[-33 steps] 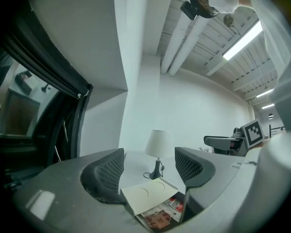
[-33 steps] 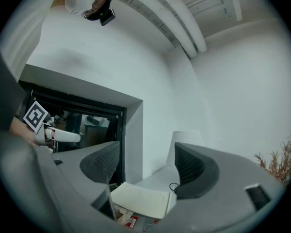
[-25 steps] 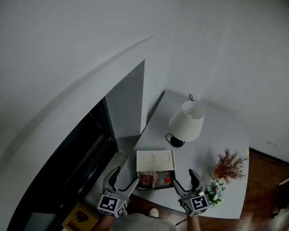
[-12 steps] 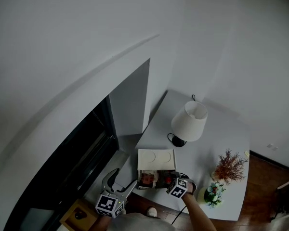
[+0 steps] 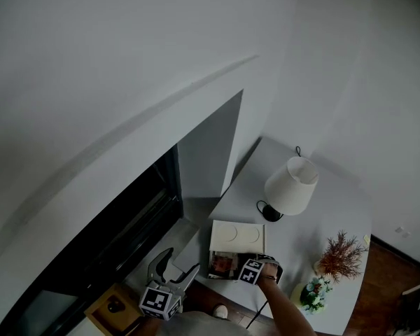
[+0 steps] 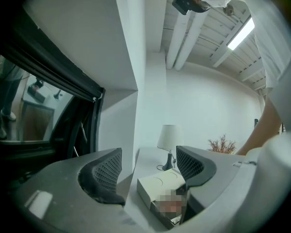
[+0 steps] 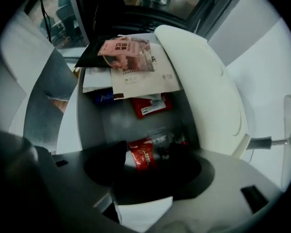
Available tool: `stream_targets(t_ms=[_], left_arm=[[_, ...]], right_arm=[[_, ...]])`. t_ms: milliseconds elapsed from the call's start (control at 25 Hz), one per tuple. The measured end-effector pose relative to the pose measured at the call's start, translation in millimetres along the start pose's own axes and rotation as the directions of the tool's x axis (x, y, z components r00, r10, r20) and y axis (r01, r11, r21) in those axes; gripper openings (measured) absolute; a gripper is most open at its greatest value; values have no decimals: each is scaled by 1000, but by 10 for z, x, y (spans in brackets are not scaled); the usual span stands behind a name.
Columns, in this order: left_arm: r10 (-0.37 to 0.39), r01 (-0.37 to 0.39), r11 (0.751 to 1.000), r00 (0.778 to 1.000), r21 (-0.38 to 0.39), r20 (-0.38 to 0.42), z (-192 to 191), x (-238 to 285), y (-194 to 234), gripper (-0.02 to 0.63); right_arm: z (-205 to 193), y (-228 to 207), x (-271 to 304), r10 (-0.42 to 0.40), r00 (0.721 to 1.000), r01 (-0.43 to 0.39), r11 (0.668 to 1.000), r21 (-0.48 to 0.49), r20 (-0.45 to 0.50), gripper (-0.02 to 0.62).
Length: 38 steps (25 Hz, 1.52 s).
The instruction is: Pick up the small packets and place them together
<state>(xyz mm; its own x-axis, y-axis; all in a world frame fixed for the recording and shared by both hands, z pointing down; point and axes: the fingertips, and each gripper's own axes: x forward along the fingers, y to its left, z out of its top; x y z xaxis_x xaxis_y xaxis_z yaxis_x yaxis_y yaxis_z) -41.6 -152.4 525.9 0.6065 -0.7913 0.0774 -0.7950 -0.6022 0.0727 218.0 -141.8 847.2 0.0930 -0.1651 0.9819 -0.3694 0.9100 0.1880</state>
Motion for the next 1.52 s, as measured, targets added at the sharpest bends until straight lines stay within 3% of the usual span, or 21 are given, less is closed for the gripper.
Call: stream_targets(t_ms=[120, 280, 360, 400, 560, 760, 920, 1120, 1360, 1520], left_arm=[[20, -20, 1000, 1000, -8, 4, 3, -38, 69, 350], [27, -27, 999, 999, -19, 17, 17, -52, 92, 350], [20, -19, 1000, 1000, -20, 17, -1, -47, 70, 350], [18, -18, 1000, 1000, -22, 19, -16, -48, 60, 350], [24, -24, 999, 1000, -22, 20, -28, -48, 78, 350], [18, -18, 1000, 1000, -25, 6, -71, -39, 47, 350], [16, -16, 999, 1000, -32, 11, -62, -23, 26, 350], [36, -36, 999, 999, -18, 11, -42, -60, 89, 350], [61, -60, 998, 998, -22, 14, -44, -91, 152, 350], [70, -69, 997, 997, -25, 18, -41, -116, 166, 350]], right_arm=[[20, 52, 9, 57, 998, -58, 998, -25, -10, 222], [46, 84, -12, 46, 999, -44, 996, -76, 21, 205], [52, 128, -31, 19, 999, -14, 994, -107, 40, 120], [62, 150, -45, 6, 998, 0, 995, -102, 59, 17], [172, 137, -261, -42, 982, 39, 999, 21, 185, 17], [116, 99, -510, -123, 959, 96, 989, 114, 256, 17], [94, -24, -756, -187, 912, 89, 959, 271, 364, 17], [172, -129, -1262, -282, 835, 121, 932, 343, 472, 17], [593, -341, -1818, -349, 746, 208, 931, 300, 566, 17], [1107, -556, -1731, -345, 731, 267, 939, 218, 589, 17]])
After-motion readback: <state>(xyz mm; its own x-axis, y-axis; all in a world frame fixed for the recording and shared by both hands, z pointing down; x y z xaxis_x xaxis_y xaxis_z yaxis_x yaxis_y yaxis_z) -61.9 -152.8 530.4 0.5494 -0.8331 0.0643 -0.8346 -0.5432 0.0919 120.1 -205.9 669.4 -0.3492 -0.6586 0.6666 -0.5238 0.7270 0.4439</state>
